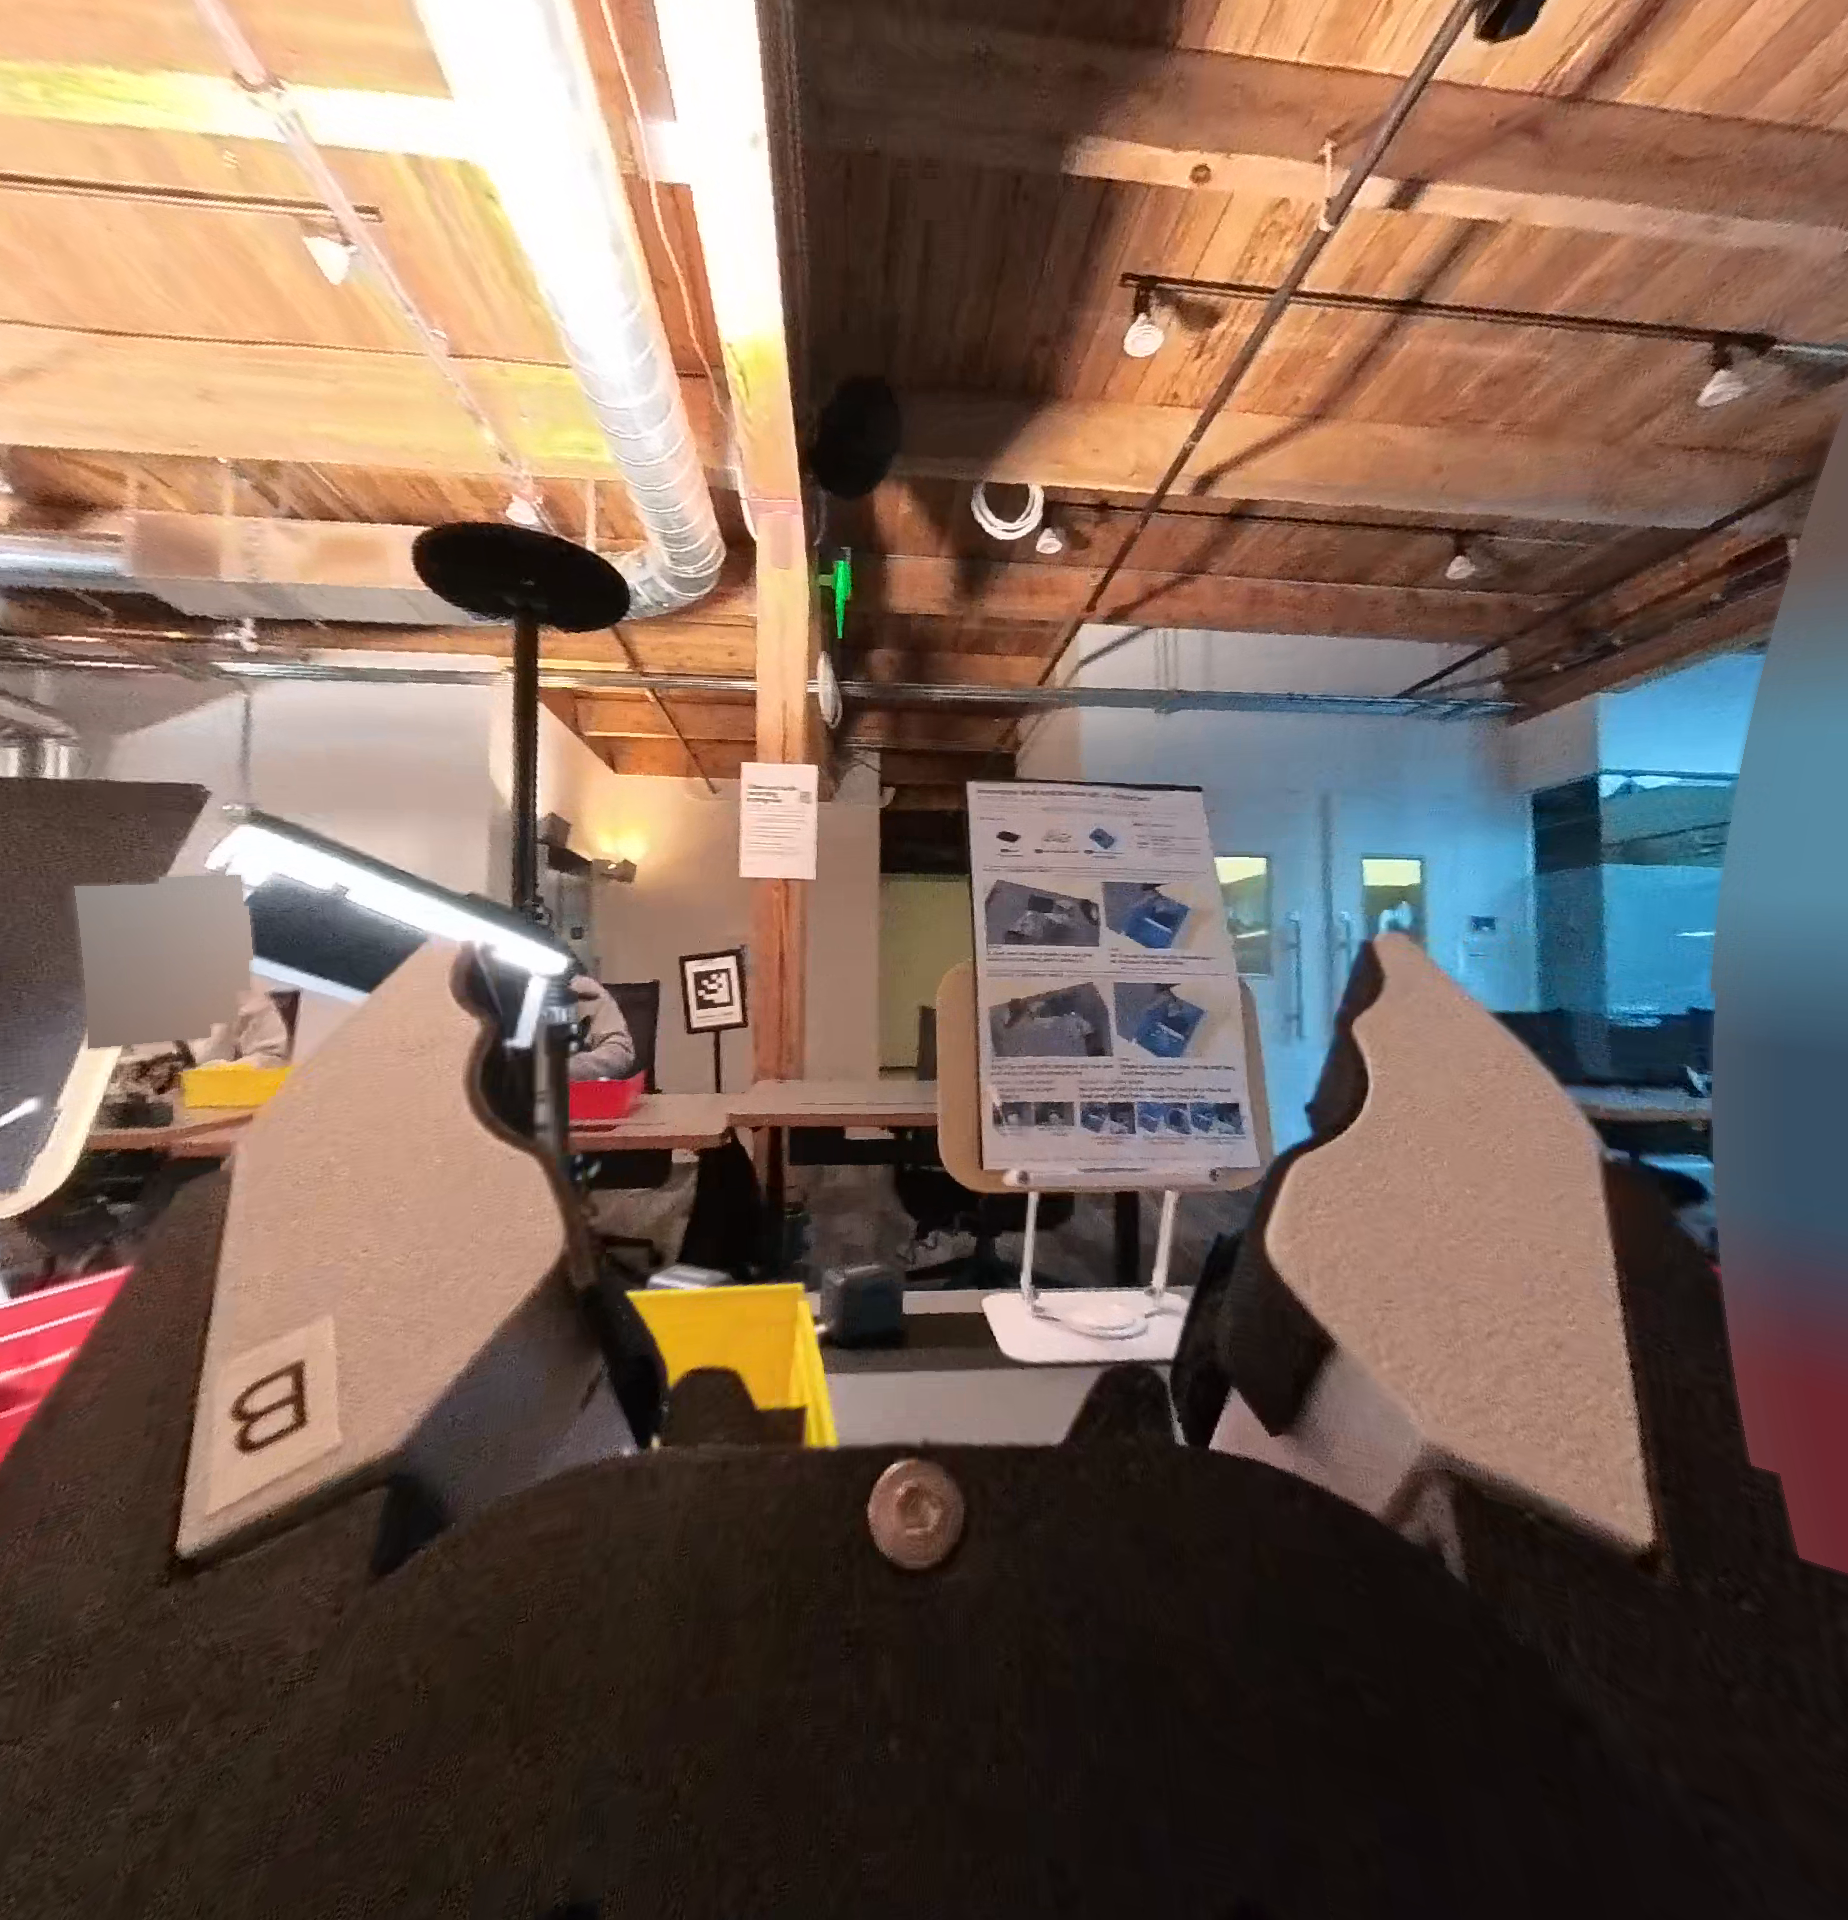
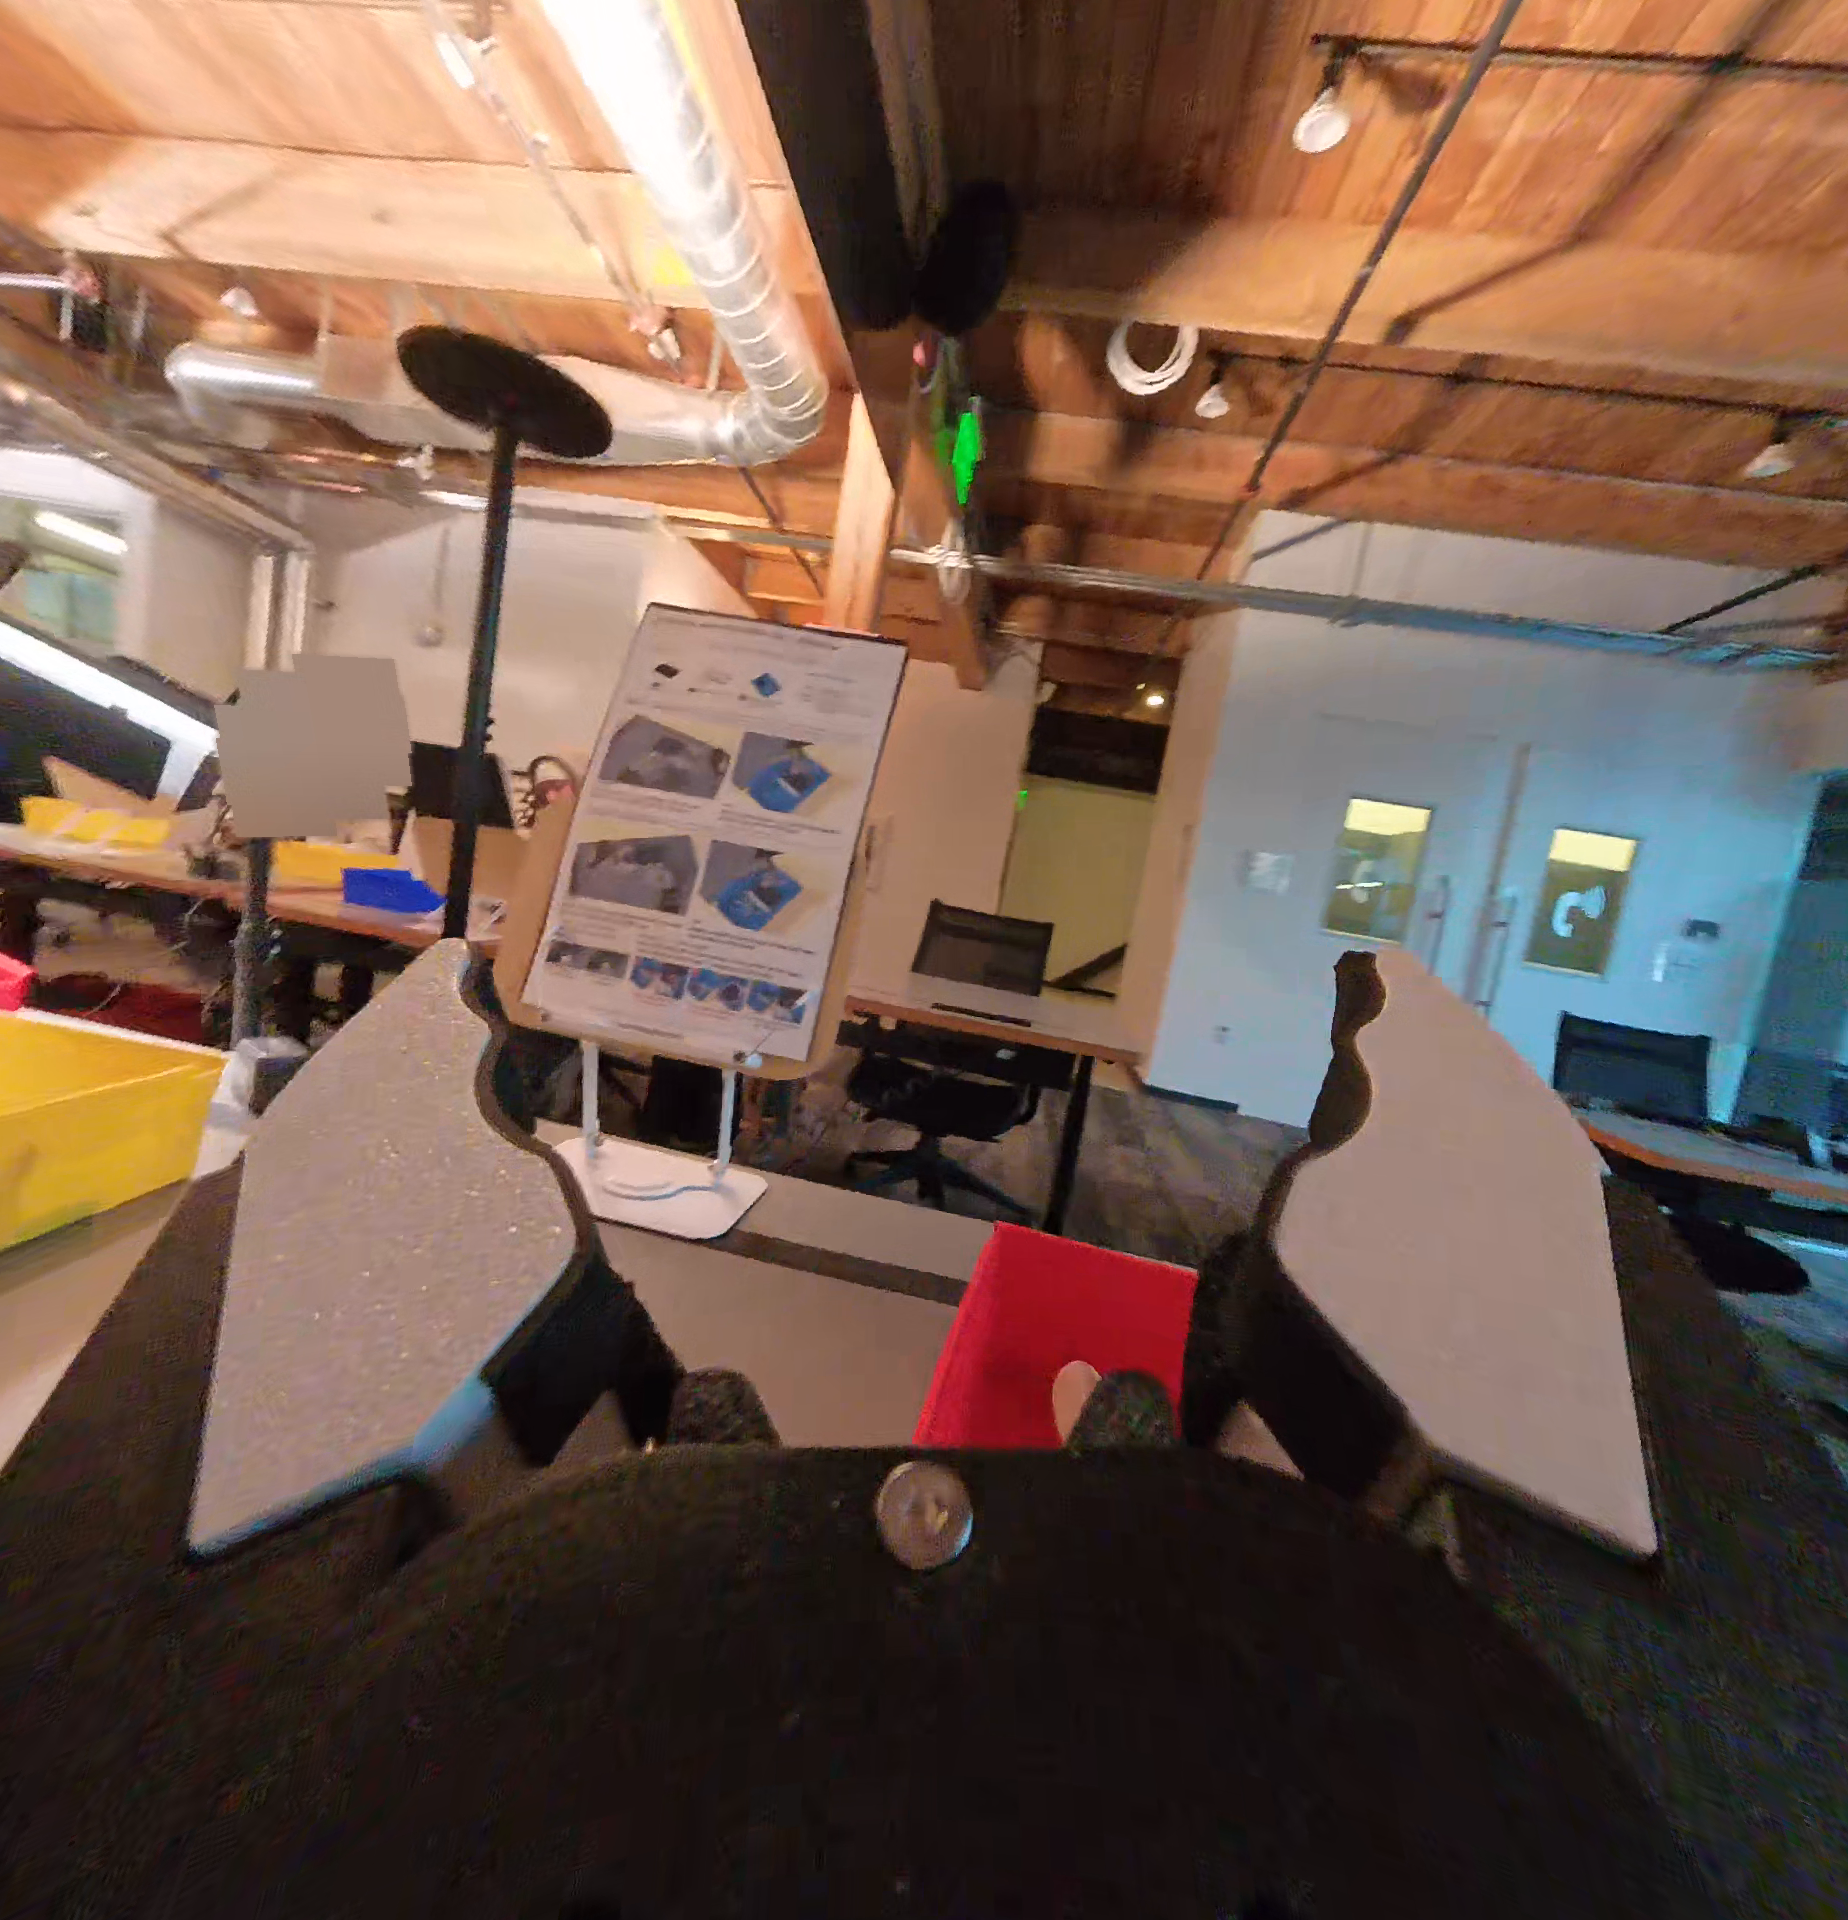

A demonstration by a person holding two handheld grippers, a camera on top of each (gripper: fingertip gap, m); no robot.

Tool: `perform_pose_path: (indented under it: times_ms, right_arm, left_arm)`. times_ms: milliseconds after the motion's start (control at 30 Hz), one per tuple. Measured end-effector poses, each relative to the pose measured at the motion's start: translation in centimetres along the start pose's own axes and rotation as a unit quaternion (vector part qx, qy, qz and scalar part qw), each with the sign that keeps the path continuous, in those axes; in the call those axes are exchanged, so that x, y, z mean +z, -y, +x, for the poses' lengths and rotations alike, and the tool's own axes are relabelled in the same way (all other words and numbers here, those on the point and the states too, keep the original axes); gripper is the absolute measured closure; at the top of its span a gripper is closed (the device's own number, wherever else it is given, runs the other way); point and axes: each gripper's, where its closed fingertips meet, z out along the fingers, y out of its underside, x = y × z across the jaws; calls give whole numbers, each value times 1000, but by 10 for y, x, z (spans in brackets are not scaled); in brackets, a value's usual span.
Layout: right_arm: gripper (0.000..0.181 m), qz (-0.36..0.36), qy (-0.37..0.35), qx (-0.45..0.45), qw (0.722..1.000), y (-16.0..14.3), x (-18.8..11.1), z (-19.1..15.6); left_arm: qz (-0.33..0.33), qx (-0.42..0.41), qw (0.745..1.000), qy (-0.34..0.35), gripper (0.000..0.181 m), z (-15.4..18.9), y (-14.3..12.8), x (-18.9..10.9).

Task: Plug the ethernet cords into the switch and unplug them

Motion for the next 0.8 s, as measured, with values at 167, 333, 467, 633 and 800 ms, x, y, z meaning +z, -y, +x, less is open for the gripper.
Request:
perform_pose_path:
  times_ms: [167, 333, 467, 633, 800]
  right_arm:
    - [36, 0, -56, 11, 998, -6, -20, 19]
    - [36, 7, -49, 16, 999, -15, -12, 15]
    - [36, -18, -48, 22, 998, -39, -3, 15]
    - [36, -33, -46, 43, 998, -54, 3, 17]
    - [36, -62, -44, 43, 996, -73, 7, 18]
  left_arm:
    - [-7, -10, 999, 38, 36, -13, -12, -7]
    - [-53, -1, 998, 30, 36, -8, -42, 4]
    - [-102, 5, 995, 23, 36, -5, -70, 13]
    - [-150, 26, 988, 29, 36, -10, -97, 20]
    - [-186, 36, 982, 26, 36, -10, -118, 23]
